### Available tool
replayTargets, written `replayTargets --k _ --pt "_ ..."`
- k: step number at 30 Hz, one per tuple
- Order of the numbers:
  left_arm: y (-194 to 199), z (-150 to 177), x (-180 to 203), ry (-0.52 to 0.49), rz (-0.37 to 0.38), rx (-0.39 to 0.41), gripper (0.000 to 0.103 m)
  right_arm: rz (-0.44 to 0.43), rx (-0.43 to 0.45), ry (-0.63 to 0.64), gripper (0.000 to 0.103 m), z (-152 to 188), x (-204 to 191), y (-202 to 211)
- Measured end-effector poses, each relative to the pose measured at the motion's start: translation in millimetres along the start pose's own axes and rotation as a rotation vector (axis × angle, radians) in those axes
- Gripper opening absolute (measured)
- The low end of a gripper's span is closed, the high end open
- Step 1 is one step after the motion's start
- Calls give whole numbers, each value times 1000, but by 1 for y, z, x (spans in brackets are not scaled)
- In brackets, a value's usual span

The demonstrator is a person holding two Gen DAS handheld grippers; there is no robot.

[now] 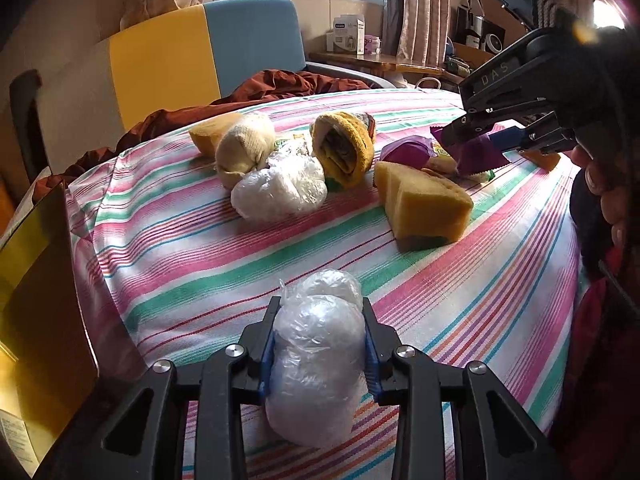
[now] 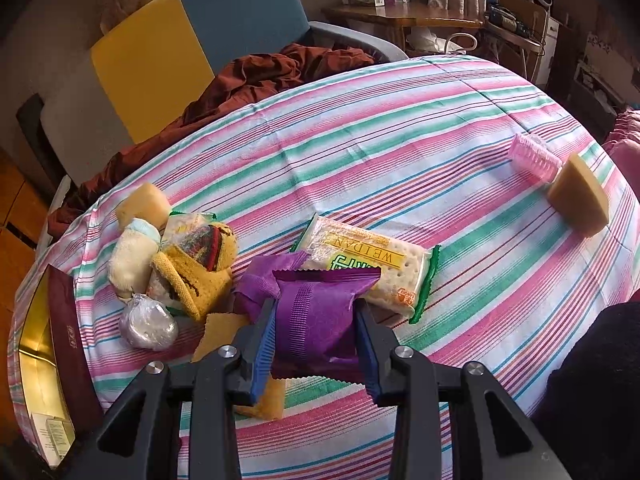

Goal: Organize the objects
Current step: 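Grasp a plastic-wrapped white bundle with the left tool while the right tool grasps a purple packet, then carry the white bundle into the gold tray and open the left tool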

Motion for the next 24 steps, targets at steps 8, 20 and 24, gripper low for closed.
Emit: replayTargets --k 8,20,24 --pt "40 -5 -7 26 -22 43 35 10 -20 26 36 2 -6 -6" --pt "117 -11 -68 129 -151 134 36 -13 12 62 37 4 -14 1" --pt "135 -2 -106 198 -181 137 36 -19 22 70 37 4 -15 4"
Point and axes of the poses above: each gripper's, at about its wrist camera, not at the fingertips, and y roughly against the way its jaws point, x to its right, z to its underside, the point moved 5 cm from there along -y, roughly the way its jaws point, and after that the axes turned 10 degrees about -y, right-handed, at the moved point
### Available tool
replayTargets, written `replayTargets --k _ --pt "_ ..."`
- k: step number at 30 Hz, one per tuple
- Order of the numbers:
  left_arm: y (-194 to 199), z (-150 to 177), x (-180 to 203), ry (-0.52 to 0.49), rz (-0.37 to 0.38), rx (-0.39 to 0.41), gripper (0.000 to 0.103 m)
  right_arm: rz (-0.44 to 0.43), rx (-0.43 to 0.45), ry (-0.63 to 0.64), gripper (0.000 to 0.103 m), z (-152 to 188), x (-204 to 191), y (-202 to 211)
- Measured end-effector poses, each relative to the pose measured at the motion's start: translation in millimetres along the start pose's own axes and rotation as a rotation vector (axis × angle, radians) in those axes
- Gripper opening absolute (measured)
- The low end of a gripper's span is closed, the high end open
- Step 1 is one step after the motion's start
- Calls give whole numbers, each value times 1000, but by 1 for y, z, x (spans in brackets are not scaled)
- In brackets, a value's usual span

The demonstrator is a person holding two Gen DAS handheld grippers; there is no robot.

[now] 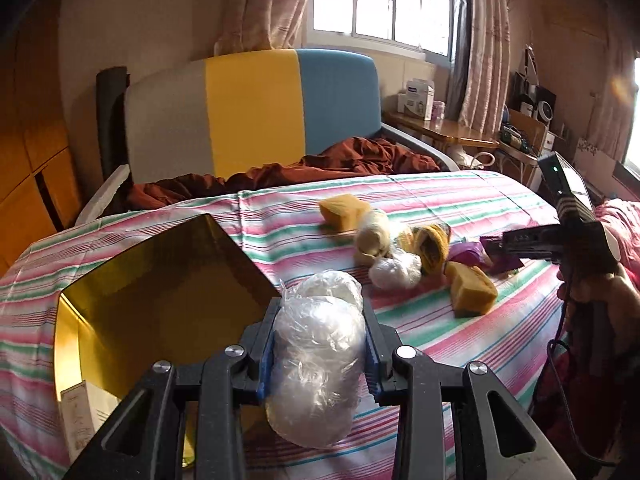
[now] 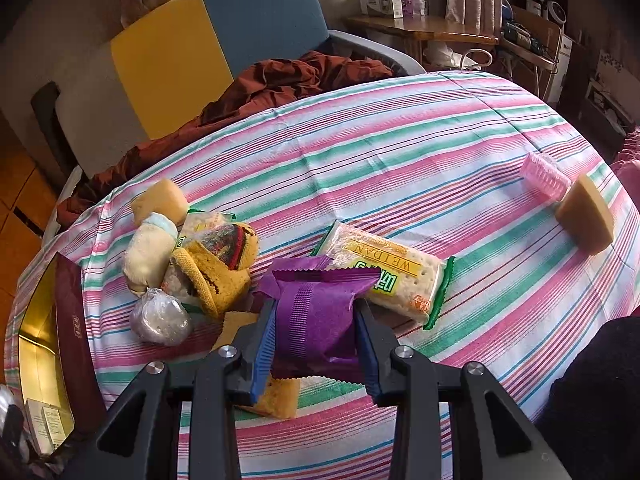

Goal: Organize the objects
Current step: 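Carry the white bundle into the gold tray and open the left tool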

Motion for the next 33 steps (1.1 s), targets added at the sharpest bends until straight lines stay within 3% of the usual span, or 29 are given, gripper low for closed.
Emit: replayTargets --k 5,8,14,17,28,32,33 --pt "7 9 -91 185 -50 -41 36 10 1 14 37 1 -3 -1" --pt "1 24 -144 255 -109 -99 36 12 1 13 37 1 -3 -2" --pt "-32 54 -213 341 -134 -237 36 21 -2 33 37 3 -6 -3" --pt "-47 67 -224 404 -118 -288 36 21 -5 27 37 3 -5 -4" --pt "-79 101 -232 415 -165 -423 37 3 -6 31 37 3 -7 -3" --pt "-77 104 -232 429 -161 -418 46 2 -7 39 37 3 -8 -3" --pt "-74 102 -231 427 -165 -411 56 2 -6 38 37 3 -8 -3"
Point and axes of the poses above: each gripper's, at about its wrist camera, not at the fingertips, and y roughly against the way its jaws point, x to its right, z to its underside, the point moved 5 cm from there along -y, roughly the way its jaws point, and after that the axes turned 10 degrees about -y, right-handed, at the moved point
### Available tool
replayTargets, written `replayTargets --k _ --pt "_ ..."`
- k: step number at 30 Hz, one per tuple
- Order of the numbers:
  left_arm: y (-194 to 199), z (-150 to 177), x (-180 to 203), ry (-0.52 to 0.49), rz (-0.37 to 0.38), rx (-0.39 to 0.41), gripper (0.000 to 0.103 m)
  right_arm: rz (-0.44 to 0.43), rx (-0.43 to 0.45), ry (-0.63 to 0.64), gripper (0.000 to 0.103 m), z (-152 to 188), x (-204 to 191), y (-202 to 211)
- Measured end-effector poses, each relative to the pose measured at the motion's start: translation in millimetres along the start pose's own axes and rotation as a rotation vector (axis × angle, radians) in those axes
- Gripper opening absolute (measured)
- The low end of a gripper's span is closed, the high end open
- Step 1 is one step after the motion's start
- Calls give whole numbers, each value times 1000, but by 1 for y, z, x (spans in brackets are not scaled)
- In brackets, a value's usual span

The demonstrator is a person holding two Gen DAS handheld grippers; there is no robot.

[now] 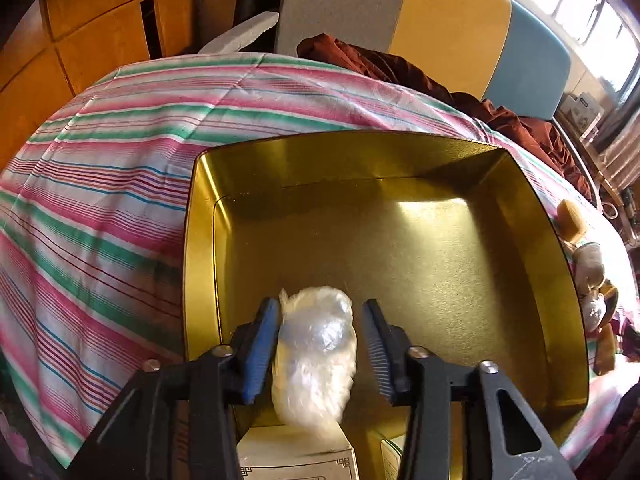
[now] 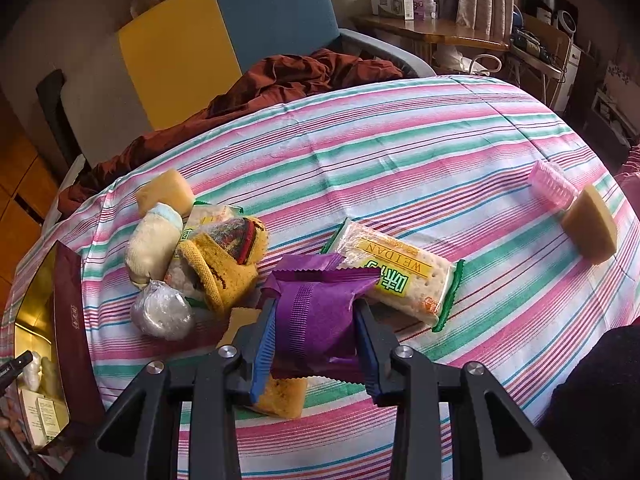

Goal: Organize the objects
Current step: 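Carry the white bundle into the gold tray and open the left tool, then carry the purple packet into the gold tray and open the right tool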

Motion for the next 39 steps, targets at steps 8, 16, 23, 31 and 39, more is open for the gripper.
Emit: replayTargets --k 8,16,23,31,39 --pt "67 12 5 3 -72 183 64 -14 24 8 37 -1 -2 6" --pt "125 57 19 -13 -112 343 67 -28 62 64 37 0 -15 15" --pt "140 77 29 -33 -117 376 70 -66 86 108 37 8 -29 26" --pt "143 86 36 -39 -100 374 70 -157 97 198 37 33 -75 48" --pt "148 91 24 3 -98 387 70 -341 77 431 37 80 -185 83"
Point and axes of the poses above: each gripper's, at about its wrist camera, not at the fingertips, and y roughly against the way its jaws point, x to its right, z to its underside, the point moved 5 cm from there along -y, roughly the way its jaws point, and after that the axes turned 10 degrees about -y, right-handed, at the moved point
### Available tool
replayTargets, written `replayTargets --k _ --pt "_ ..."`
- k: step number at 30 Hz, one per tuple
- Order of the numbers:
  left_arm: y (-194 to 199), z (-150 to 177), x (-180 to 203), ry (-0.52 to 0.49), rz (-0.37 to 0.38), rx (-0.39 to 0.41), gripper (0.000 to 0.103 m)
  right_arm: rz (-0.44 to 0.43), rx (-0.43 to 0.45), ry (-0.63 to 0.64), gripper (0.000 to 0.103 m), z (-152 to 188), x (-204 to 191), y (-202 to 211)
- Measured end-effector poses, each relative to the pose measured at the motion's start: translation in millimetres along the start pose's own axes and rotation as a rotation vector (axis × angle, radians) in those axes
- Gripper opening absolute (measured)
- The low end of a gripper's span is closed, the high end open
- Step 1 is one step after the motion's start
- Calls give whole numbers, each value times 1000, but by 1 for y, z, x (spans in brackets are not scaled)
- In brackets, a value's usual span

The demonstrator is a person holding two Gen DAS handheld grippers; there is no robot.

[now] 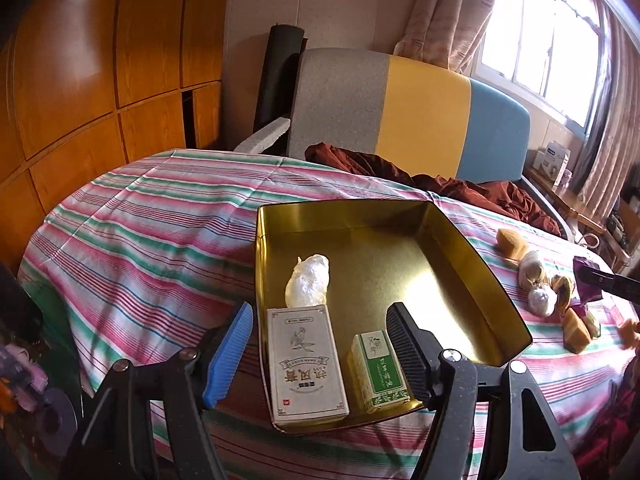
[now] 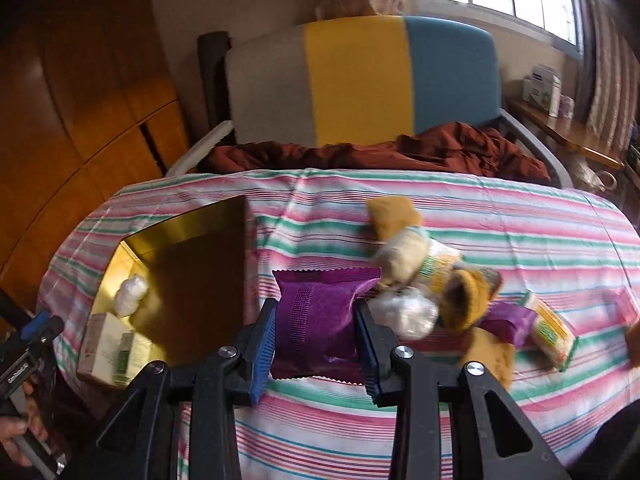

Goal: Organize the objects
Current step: 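Carry the purple packet into the gold tray and open the right tool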

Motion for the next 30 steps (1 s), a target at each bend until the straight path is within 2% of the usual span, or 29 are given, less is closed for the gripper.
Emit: replayTargets --k 6,10,12,18,24,26,30 --pt "1 7 -16 49 -3 -8 71 -162 -127 203 37 31 -99 -26" --pt "3 12 -23 65 -11 -11 71 -188 -224 284 37 57 -133 -54" --pt "4 13 -27 73 -12 -11 71 -193 -280 298 37 68 -142 -69" --pt "2 17 -34 90 -17 -19 72 -195 -360 314 37 89 -156 -99" --pt "0 19 -35 91 -19 -27 72 -179 -400 316 38 101 -158 -110" --pt "0 18 -35 91 -17 -26 72 -175 -402 308 43 102 -157 -111" --pt "0 17 -33 84 -21 -24 73 -185 -389 281 46 99 -151 -106"
Point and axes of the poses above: each gripper's, at about its wrist camera, not at the fingertips, and y roughly against the way its jaws point, x to its right, z to its underside, the point moved 5 cm from there along -y, roughly the way its jaws point, and after that the axes turned 10 degrees about -y, right-handed, at the moved point
